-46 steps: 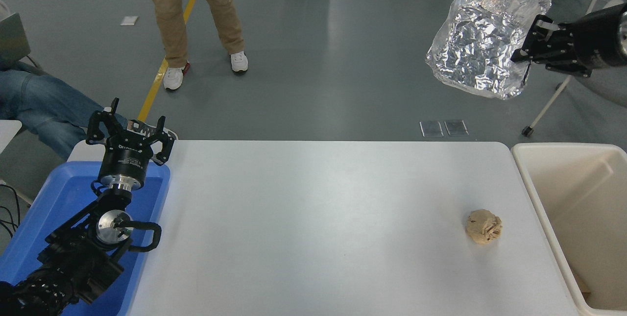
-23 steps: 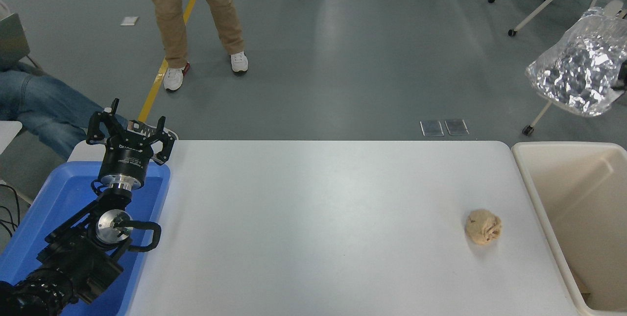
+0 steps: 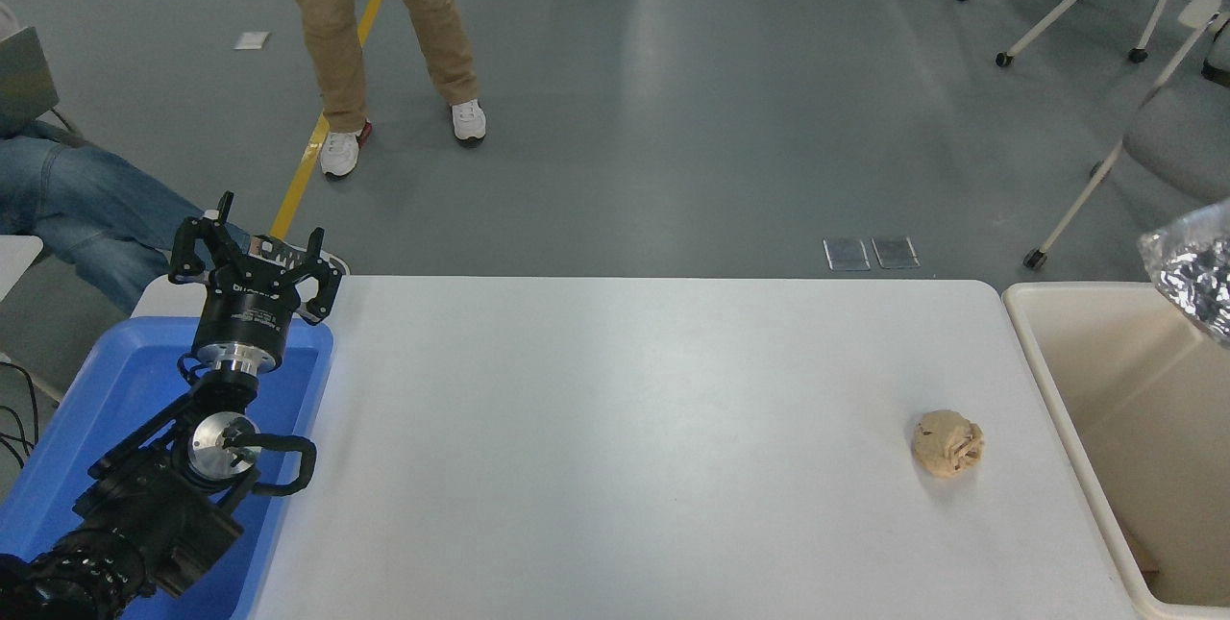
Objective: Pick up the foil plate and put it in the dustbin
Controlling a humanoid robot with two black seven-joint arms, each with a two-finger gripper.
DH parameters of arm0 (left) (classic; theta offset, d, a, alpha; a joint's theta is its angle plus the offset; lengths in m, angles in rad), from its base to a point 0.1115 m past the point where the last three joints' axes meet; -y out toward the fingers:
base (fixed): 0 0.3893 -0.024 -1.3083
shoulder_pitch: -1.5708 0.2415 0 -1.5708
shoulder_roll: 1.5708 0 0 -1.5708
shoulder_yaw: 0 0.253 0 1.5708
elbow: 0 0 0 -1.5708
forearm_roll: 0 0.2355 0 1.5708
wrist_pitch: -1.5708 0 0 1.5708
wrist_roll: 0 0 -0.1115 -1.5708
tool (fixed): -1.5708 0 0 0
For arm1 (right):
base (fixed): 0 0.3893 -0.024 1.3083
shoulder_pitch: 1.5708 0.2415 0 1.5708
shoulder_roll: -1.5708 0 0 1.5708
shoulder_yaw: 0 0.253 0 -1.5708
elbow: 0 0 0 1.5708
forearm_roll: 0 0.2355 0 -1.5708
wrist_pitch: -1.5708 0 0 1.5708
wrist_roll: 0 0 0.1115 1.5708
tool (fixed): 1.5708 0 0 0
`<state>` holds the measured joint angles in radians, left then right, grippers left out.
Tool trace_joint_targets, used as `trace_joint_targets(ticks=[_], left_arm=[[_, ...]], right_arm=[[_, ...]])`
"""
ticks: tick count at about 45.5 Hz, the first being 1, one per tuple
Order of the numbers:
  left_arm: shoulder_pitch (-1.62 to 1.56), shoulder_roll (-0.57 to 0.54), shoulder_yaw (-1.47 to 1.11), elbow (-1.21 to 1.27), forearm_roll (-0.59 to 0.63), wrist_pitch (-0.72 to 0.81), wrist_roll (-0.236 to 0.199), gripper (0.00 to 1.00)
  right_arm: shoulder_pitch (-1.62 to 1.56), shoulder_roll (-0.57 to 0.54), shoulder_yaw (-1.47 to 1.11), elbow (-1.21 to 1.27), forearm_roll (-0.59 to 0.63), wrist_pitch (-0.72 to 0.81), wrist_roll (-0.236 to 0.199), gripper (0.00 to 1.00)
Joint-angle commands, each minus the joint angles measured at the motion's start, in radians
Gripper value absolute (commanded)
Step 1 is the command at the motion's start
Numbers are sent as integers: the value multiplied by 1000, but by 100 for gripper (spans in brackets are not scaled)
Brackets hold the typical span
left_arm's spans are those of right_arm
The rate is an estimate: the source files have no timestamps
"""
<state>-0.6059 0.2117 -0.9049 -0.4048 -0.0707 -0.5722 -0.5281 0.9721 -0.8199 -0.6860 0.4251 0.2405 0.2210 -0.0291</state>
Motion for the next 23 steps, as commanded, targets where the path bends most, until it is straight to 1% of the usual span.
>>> trace_joint_targets(ticks=[1,5,7,8,9,13,15,19,23], left_arm=[[0,0,0,0,0,0,-1,99],[0,0,0,0,0,0,0,99],[0,0,0,0,0,0,0,99],[0,0,0,0,0,0,-1,99],[0,0,0,0,0,0,0,99],[0,0,0,0,0,0,0,99],[0,0,0,0,0,0,0,99],[0,0,0,0,0,0,0,99],[0,0,0,0,0,0,0,99]], right_arm=[[-190,21,112,-19,63,-49,0,0],[-223,36,141,-19,62,-61,-2,0],[-225,39,143,-19,63,-66,-6,29],[-225,39,144,-19,63,-68,-6,42],[-225,39,144,-19,63,-68,-6,49],[-225,39,144,-17,63,-66,-8,58],[-225,39,144,-16,63,-66,-8,67],[-219,39,144,-12,63,-63,-8,81],[-211,38,144,-3,63,-58,-8,93]])
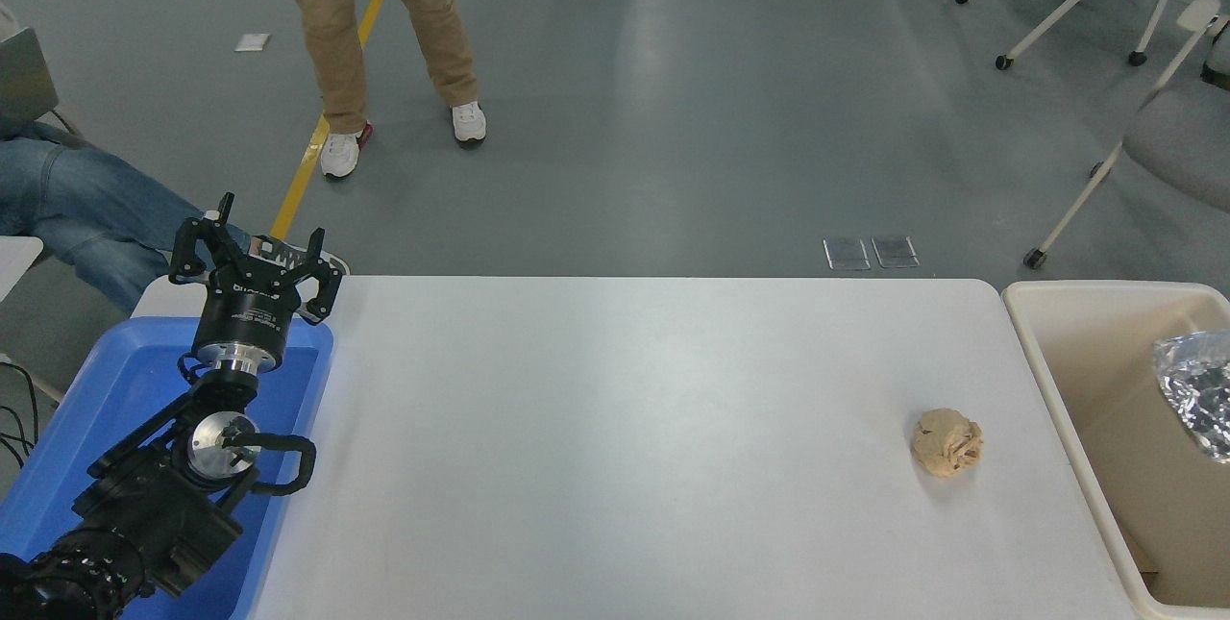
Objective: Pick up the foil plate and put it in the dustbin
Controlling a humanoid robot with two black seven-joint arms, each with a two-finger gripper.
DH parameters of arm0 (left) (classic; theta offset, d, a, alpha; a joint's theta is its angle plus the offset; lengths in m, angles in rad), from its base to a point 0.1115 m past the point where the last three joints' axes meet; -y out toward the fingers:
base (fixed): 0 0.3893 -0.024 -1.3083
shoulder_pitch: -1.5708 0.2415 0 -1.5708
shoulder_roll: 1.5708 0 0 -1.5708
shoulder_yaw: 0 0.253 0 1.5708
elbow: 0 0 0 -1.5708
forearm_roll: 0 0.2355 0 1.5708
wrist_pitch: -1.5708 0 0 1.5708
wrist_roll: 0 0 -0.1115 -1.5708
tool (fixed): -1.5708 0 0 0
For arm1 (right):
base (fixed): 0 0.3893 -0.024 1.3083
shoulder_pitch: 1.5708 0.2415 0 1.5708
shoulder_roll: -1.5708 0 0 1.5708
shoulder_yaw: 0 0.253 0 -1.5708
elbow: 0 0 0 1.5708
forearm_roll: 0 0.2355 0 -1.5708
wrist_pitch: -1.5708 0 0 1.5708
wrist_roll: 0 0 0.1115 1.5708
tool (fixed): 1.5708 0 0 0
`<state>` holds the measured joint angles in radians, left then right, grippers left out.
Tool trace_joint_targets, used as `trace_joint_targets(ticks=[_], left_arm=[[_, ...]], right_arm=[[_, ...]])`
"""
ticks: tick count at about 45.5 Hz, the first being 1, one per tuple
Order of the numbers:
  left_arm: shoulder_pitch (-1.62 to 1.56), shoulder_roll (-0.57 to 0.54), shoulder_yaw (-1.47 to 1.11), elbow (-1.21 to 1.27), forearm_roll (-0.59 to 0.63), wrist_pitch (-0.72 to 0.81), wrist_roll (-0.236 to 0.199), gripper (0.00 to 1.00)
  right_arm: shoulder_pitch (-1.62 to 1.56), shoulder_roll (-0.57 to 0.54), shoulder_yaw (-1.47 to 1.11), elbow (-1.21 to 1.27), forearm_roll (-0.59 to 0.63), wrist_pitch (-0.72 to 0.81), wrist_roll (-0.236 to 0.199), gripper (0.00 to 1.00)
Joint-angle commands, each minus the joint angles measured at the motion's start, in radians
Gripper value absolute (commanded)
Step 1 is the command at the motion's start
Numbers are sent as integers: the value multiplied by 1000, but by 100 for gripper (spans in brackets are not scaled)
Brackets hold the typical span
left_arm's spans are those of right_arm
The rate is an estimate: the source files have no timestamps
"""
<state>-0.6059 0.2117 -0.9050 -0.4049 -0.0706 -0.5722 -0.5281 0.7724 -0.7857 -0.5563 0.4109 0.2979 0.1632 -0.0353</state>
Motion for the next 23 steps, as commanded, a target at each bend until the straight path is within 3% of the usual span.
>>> trace_joint_targets(ticks=[1,13,23], left_arm=[[0,0,0,0,0,0,0,99],[0,0,0,0,0,0,0,99],[0,0,0,0,0,0,0,99]], right_arm=[[-8,3,15,11,6,1,-2,96],[257,16,-1,17,-13,13,-2,100],[461,129,-50,120,-69,15,0,100]])
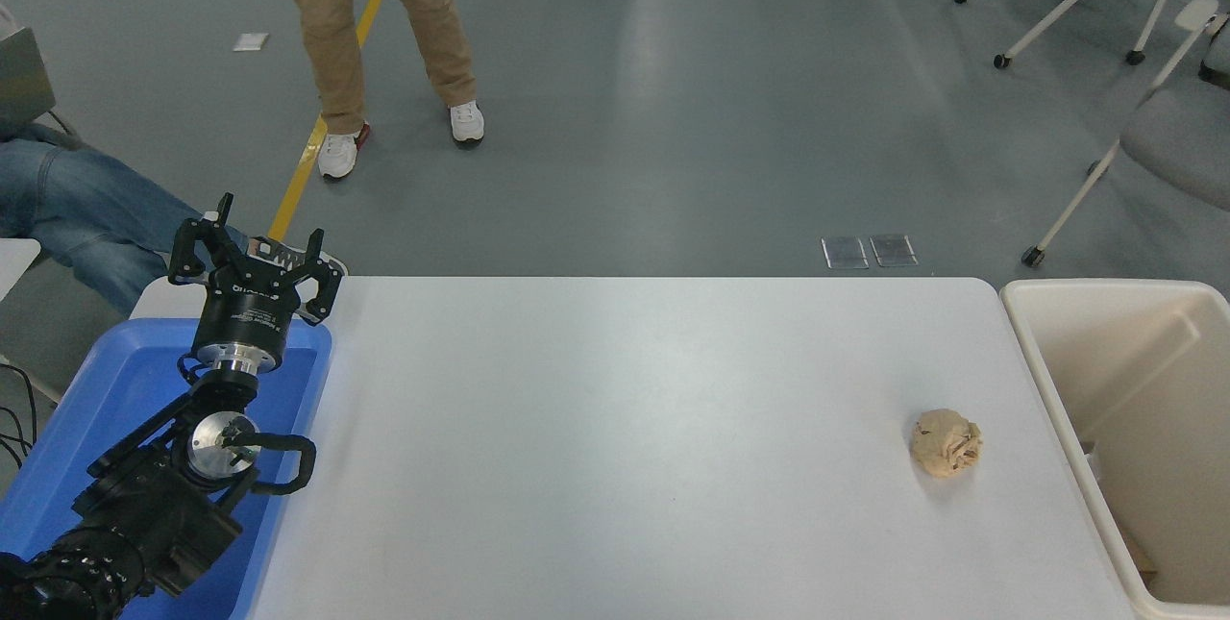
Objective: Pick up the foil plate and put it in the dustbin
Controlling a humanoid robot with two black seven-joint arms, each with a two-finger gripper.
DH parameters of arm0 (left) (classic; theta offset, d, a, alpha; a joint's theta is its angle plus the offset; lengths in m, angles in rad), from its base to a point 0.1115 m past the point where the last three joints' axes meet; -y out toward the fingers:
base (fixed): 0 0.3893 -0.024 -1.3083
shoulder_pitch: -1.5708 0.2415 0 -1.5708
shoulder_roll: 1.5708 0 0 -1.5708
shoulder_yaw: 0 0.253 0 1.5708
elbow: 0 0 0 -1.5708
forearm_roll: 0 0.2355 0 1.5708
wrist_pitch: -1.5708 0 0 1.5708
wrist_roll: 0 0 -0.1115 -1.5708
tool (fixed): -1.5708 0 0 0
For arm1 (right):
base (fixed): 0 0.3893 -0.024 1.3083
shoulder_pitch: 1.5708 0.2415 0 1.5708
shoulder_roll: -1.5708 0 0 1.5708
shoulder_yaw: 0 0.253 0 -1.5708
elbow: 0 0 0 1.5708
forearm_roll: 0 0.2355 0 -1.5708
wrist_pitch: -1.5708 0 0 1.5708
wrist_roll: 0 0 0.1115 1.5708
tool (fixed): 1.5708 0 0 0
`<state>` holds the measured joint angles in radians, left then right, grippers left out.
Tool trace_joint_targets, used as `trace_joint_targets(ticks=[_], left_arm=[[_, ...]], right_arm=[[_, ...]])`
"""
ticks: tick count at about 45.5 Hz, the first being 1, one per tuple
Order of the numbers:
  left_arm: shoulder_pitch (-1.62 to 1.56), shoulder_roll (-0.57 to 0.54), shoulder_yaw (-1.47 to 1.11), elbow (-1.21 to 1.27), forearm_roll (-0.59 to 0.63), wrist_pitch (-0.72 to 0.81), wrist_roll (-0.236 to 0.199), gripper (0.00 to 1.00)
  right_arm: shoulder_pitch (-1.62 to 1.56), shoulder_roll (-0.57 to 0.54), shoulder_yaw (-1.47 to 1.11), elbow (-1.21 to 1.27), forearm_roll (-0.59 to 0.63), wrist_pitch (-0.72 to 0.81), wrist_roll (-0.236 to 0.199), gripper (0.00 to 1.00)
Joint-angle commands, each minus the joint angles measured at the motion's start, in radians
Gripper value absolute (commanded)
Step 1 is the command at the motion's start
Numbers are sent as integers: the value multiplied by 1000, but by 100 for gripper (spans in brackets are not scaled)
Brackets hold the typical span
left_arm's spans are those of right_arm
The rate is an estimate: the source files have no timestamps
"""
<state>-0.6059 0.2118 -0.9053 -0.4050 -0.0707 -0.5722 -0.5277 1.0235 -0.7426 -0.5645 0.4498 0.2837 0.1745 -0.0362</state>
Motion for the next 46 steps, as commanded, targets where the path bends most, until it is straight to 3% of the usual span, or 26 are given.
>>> trace_joint_targets(ticks=[1,11,29,46], left_arm=[[0,0,0,0,0,0,0,99],[-2,0,0,0,0,0,0,99],[0,0,0,0,0,0,0,99],[0,0,0,2,0,0,-2,99]], right_arm=[[231,98,-55,98,-78,3,-1,100],[469,180,-242,377,-301,11,-1,100],[918,183,-554,802,-319,229,-2,100],[1339,101,-732,1142,-373,339,-5,100]])
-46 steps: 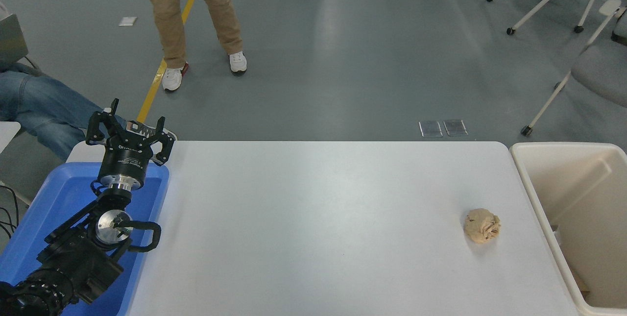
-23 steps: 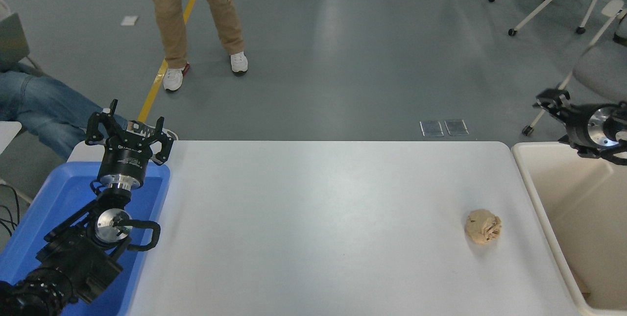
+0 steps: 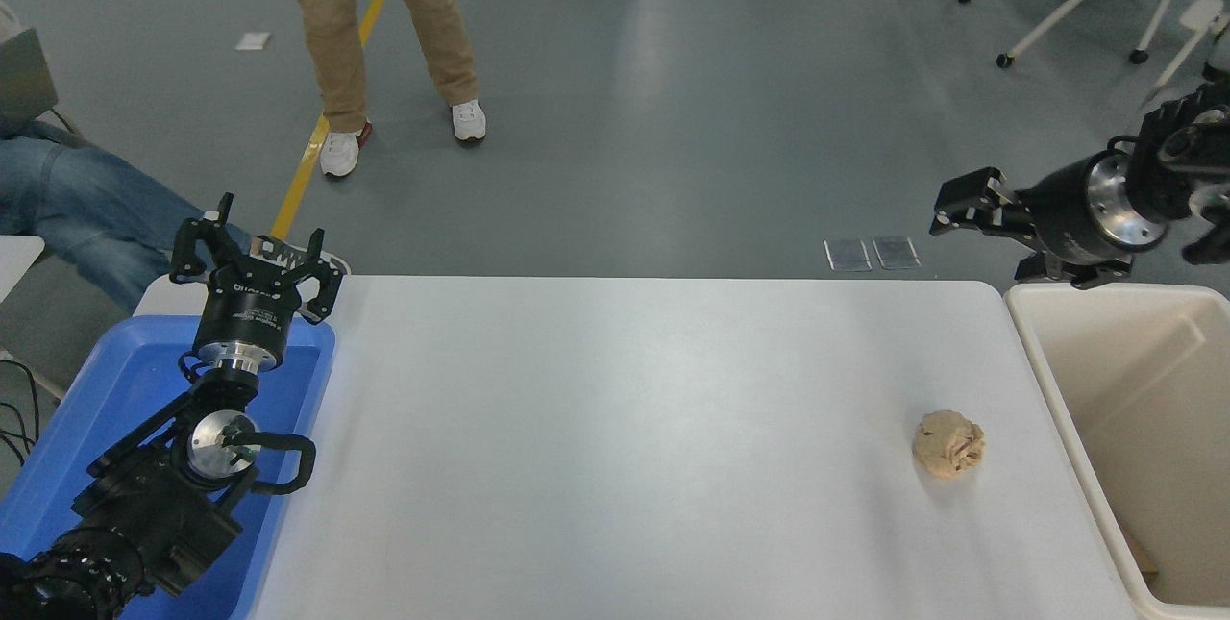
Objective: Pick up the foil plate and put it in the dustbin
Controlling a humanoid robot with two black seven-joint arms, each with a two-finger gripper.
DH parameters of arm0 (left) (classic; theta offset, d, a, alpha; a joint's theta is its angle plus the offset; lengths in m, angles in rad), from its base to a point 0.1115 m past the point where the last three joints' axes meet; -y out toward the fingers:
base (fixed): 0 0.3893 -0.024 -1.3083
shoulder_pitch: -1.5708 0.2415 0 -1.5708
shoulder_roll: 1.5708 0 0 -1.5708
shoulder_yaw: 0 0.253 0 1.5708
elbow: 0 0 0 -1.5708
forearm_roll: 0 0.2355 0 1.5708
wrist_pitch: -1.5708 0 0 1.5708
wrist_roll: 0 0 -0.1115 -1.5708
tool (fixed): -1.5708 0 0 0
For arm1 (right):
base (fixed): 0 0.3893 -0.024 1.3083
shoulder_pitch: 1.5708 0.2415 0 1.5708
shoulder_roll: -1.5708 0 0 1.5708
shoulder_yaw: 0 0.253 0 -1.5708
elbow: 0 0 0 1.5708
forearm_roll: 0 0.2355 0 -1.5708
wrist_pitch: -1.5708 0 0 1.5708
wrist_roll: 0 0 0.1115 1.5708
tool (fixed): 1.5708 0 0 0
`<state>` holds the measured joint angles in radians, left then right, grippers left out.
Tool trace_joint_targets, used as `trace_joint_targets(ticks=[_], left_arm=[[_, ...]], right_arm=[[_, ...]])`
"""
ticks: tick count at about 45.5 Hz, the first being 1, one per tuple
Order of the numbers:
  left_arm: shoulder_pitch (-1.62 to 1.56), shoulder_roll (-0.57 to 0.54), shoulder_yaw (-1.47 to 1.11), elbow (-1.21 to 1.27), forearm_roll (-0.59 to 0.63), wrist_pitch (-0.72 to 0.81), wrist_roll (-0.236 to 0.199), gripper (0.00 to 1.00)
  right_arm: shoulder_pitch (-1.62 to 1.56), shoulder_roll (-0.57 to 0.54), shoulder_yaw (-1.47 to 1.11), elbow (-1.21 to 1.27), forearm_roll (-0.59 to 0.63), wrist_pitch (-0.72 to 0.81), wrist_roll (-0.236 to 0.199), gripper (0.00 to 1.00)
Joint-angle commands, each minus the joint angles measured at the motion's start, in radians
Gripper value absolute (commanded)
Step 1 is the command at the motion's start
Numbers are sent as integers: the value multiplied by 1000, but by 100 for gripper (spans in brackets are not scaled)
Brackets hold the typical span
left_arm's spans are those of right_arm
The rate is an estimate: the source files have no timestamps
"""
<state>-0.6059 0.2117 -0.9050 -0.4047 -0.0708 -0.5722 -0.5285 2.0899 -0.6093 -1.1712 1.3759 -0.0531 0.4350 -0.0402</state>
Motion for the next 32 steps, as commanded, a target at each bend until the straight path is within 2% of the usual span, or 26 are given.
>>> trace_joint_targets(ticks=[1,15,32], left_arm=[[0,0,0,0,0,0,-1,99],[0,0,0,0,0,0,-1,99],[0,0,0,1,0,0,-1,99]], right_arm=[[288,-32,-131,226,-36,85,-1,100],[380,-18,-130,252,-37,180,-1,100],[387,103,-105,256,-37,180,0,100]])
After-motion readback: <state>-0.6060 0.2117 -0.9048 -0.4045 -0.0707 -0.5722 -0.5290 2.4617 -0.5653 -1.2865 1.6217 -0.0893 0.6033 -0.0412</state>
